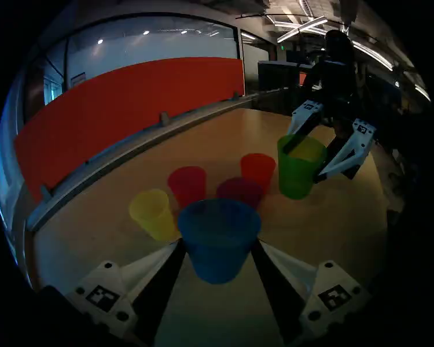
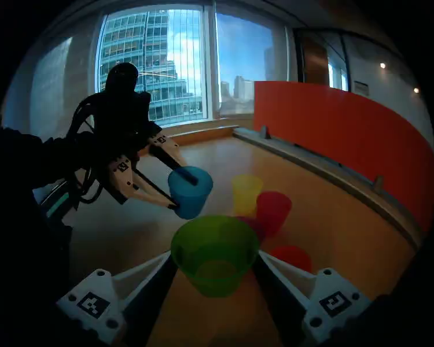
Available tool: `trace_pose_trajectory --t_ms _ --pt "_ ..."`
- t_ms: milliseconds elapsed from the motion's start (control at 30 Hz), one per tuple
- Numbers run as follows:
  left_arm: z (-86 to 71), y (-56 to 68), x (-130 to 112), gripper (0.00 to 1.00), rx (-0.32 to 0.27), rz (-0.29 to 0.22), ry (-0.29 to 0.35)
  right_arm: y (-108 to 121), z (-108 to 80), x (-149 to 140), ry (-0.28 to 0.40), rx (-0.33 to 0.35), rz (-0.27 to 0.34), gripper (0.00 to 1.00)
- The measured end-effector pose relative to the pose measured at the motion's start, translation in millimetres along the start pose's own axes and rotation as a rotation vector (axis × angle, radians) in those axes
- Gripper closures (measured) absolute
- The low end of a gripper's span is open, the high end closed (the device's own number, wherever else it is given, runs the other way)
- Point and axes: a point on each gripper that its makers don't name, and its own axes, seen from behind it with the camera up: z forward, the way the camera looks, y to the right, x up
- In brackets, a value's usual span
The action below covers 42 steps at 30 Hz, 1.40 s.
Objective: Pour water
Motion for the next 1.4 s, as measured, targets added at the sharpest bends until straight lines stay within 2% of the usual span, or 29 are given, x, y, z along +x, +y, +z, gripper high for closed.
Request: trace_pose_trajectory --t_ms 400,667,1000,1400 --pt "19.8 -0.4 -29 0.18 -0.023 0.007 -0.071 3 5.3 -14 -0.026 0.0 0.015 0.11" --pt "29.8 -2.2 -42 0.18 -0.028 -0.008 -0.088 5 9.0 -17 -0.032 0.001 0.022 0.11" --pt "31.7 -3.8 -51 0.18 -0.03 -0.025 -0.084 5 13.0 -20 -0.036 -0.002 0.03 0.1" --pt "25.2 -7.8 -64 0.18 -0.02 -0.037 -0.108 5 13.1 -26 -0.044 -0.007 0.03 0.1"
